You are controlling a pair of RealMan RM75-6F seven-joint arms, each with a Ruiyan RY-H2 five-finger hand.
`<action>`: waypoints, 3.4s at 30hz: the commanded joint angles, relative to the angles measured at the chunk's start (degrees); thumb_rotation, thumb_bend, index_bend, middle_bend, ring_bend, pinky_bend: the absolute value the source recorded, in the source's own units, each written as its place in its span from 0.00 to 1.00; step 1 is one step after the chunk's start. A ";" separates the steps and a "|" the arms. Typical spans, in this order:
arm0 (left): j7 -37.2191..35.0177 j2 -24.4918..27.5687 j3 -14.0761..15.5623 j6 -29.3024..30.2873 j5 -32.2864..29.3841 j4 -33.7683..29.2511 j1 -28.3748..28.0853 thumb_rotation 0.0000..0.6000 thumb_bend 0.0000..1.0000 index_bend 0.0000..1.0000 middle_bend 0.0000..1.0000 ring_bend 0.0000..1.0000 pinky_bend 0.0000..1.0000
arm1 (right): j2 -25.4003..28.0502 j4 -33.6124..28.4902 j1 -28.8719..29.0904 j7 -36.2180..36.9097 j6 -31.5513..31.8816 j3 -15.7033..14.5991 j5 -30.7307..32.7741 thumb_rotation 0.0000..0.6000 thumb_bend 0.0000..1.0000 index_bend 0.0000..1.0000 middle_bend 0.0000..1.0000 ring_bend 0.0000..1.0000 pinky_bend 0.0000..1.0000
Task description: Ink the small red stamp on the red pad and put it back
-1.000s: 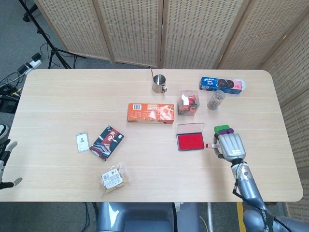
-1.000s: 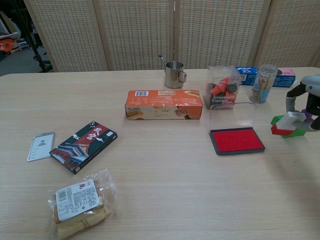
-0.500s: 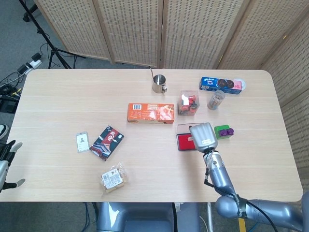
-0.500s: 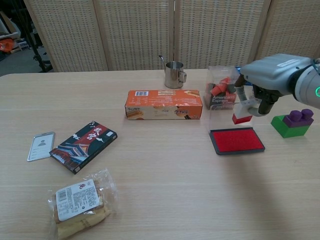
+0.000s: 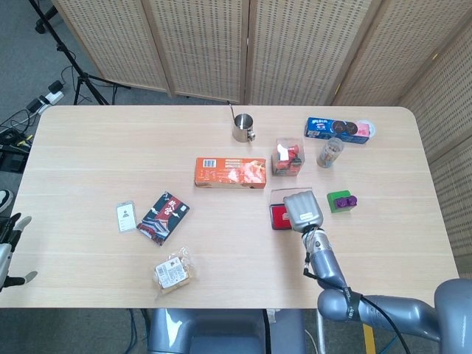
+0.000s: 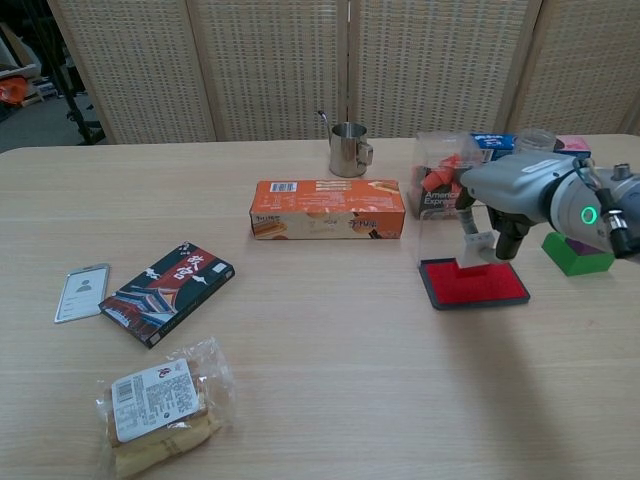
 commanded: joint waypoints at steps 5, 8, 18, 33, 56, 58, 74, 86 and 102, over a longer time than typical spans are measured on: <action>0.07 -0.07 0.01 0.11 -0.04 -0.03 0.05 1.00 0.00 0.00 0.00 0.00 0.00 | 1.29 2.30 0.22 6.90 -5.10 -0.31 -1.63 1.00 0.47 0.56 1.00 1.00 1.00; -0.02 -0.02 0.02 -0.13 -0.15 -0.02 -0.05 1.00 0.00 0.00 0.00 0.00 0.00 | 1.91 2.97 0.14 9.68 -6.78 -0.66 -2.49 1.00 0.47 0.56 1.00 1.00 1.00; 0.14 -0.10 -0.03 -0.45 -0.52 0.04 -0.20 1.00 0.00 0.00 0.00 0.00 0.00 | 1.43 5.55 0.54 14.91 -8.39 -1.91 -5.27 1.00 0.47 0.56 1.00 1.00 1.00; 0.14 -0.13 -0.12 -0.63 -0.76 0.23 -0.36 1.00 0.00 0.00 0.00 0.00 0.00 | 0.43 8.40 1.25 16.88 -8.33 -3.43 -5.39 1.00 0.47 0.56 1.00 1.00 1.00; 0.14 -0.32 -0.10 -0.69 -0.64 0.37 -0.53 1.00 0.00 0.00 0.00 0.00 0.00 | -1.29 12.33 1.16 20.47 -9.93 -4.82 -5.60 1.00 0.47 0.56 1.00 1.00 1.00; -0.04 -0.26 -0.08 -0.73 -0.61 0.36 -0.53 1.00 0.00 0.00 0.00 0.00 0.00 | -1.42 12.51 1.20 20.37 -10.03 -5.03 -5.54 1.00 0.47 0.56 1.00 1.00 1.00; -0.43 -0.07 -0.04 -0.33 -0.45 0.32 -0.34 1.00 0.00 0.00 0.00 0.00 0.00 | -3.33 14.22 1.02 20.28 -9.84 -6.12 -6.29 1.00 0.47 0.56 1.00 1.00 1.00; -1.21 0.18 0.06 -0.29 -0.23 0.65 -0.21 1.00 0.00 0.00 0.00 0.00 0.00 | -3.41 13.84 0.81 20.21 -9.57 -5.93 -6.11 1.00 0.47 0.56 1.00 1.00 1.00; -0.93 0.10 0.16 -0.42 -0.16 0.61 -0.24 1.00 0.00 0.00 0.00 0.00 0.00 | 6.19 2.60 -0.34 23.02 -6.62 -2.64 -6.95 1.00 0.47 0.56 1.00 1.00 1.00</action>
